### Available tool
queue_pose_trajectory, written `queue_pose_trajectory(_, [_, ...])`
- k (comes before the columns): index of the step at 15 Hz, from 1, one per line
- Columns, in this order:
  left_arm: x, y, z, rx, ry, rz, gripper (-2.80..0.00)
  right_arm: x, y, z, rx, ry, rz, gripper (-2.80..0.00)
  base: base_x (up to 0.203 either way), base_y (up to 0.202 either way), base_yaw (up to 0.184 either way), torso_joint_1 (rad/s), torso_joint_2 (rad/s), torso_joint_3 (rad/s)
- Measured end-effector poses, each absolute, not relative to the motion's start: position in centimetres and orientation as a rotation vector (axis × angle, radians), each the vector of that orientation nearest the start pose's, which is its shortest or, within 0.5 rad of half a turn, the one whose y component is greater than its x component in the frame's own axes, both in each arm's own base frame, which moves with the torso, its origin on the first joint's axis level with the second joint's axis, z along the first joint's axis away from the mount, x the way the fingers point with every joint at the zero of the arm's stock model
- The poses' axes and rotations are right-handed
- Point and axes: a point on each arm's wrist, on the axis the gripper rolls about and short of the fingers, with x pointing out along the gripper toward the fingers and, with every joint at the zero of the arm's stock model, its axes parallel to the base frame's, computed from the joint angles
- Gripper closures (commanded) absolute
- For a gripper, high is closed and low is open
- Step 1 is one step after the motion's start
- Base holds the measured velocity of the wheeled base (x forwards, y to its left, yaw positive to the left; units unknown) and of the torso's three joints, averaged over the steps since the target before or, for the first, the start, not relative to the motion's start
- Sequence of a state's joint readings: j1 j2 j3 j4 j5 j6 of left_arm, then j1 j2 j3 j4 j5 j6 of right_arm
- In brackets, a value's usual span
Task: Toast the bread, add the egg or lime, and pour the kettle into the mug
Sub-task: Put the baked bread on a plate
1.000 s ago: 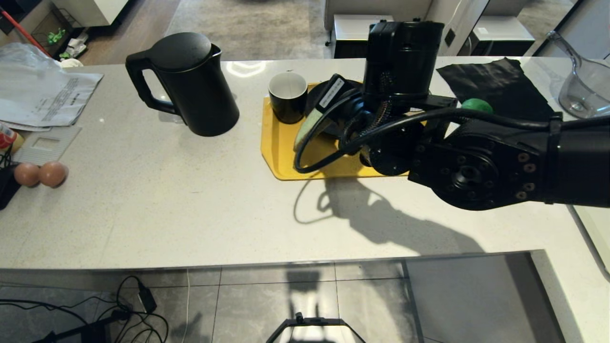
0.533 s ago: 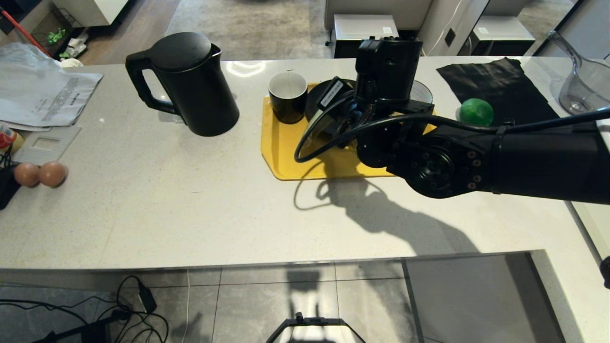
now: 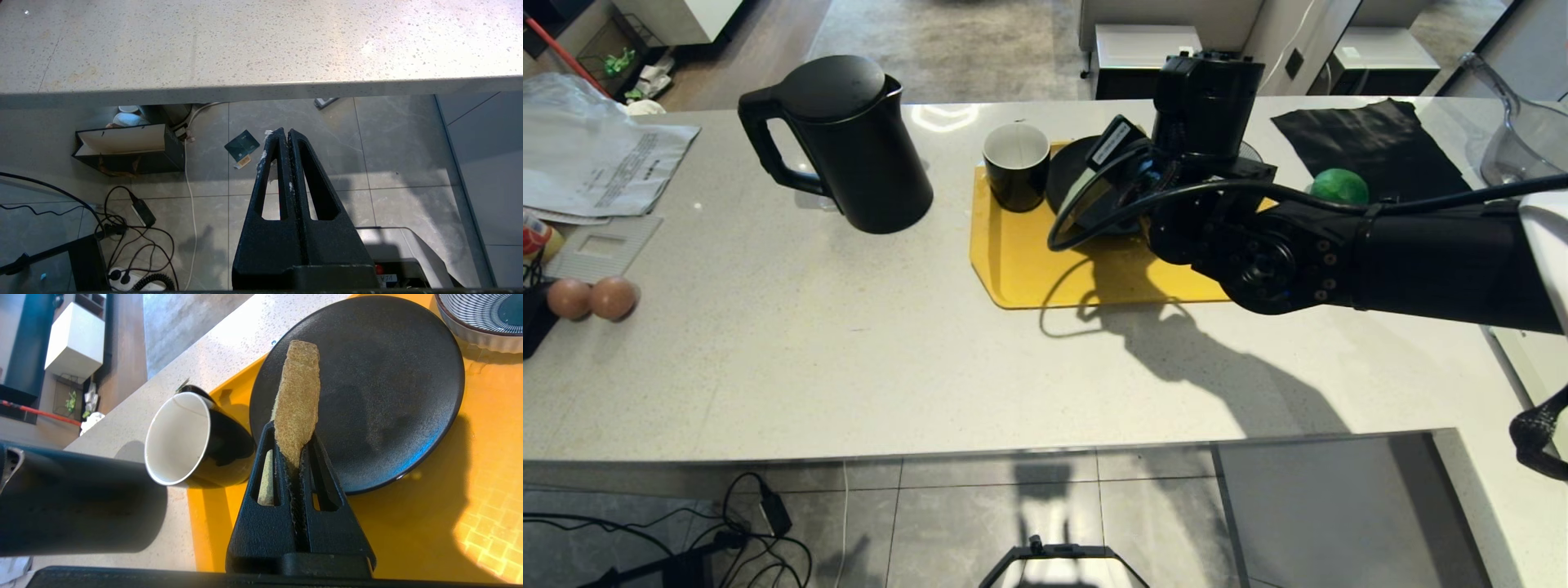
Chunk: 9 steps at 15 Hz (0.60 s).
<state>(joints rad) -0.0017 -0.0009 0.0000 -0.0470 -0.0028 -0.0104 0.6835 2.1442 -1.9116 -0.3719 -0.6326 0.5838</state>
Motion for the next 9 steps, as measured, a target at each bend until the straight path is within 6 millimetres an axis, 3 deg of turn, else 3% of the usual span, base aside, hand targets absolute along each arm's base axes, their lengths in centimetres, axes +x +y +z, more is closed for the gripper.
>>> queue_pose_trajectory(9, [-2.3, 0.0, 8.0, -0.011, -0.048, -0.005, 0.0, 38.0, 26.9, 28.0, 0.658, -0.094, 0.04, 0.0, 0.0, 0.0, 0.0, 0.0, 0.0, 0.0])
